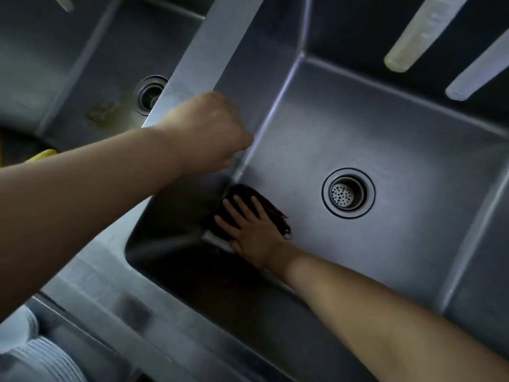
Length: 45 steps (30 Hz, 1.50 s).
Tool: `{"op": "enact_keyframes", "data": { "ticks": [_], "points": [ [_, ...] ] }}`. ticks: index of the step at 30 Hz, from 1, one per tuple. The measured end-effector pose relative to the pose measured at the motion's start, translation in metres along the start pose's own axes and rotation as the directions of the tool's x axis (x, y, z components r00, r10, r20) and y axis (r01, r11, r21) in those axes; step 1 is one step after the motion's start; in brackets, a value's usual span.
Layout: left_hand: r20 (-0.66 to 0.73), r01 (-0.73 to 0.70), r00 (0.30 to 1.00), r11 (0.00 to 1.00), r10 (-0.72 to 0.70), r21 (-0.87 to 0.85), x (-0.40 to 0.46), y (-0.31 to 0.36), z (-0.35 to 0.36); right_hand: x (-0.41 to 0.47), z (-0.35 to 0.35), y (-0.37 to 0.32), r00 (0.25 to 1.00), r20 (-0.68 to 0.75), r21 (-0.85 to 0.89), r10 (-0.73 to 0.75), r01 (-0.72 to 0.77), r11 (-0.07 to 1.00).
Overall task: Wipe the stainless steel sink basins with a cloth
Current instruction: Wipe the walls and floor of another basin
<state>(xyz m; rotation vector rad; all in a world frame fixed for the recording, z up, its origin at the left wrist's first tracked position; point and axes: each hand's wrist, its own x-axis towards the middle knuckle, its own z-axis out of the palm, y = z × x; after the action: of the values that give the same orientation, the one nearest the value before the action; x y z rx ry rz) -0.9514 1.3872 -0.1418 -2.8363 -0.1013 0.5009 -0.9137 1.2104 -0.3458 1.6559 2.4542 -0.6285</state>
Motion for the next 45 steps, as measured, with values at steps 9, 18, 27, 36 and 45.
{"op": "enact_keyframes", "data": {
  "ticks": [9, 18, 27, 36, 45],
  "points": [
    [0.026, 0.037, 0.999, 0.999, -0.036, -0.017, 0.000, 0.002, -0.003, -0.102, 0.003, 0.025, 0.977, 0.014, 0.016, -0.214, 0.214, 0.977],
    [0.064, 0.015, 0.998, 0.998, -0.019, 0.063, 0.002, 0.000, 0.002, -0.139, 0.010, 0.086, 0.957, 0.032, -0.235, -0.287, 0.287, 0.929],
    [0.098, 0.035, 0.994, 0.998, -0.039, 0.042, 0.001, 0.000, 0.001, -0.017, -0.056, 0.190, 0.937, -0.268, -0.056, 0.223, -0.247, 0.967],
    [0.079, 0.078, 0.993, 0.995, -0.083, 0.061, 0.000, 0.000, 0.002, -0.001, -0.056, 0.186, 0.773, -0.193, 0.075, 0.604, -0.602, 0.795],
    [0.055, 0.069, 0.996, 0.996, -0.072, 0.054, 0.003, 0.000, 0.003, -0.002, -0.007, 0.027, 0.983, -0.138, -0.009, 0.123, -0.126, 0.992]
  ]
}}
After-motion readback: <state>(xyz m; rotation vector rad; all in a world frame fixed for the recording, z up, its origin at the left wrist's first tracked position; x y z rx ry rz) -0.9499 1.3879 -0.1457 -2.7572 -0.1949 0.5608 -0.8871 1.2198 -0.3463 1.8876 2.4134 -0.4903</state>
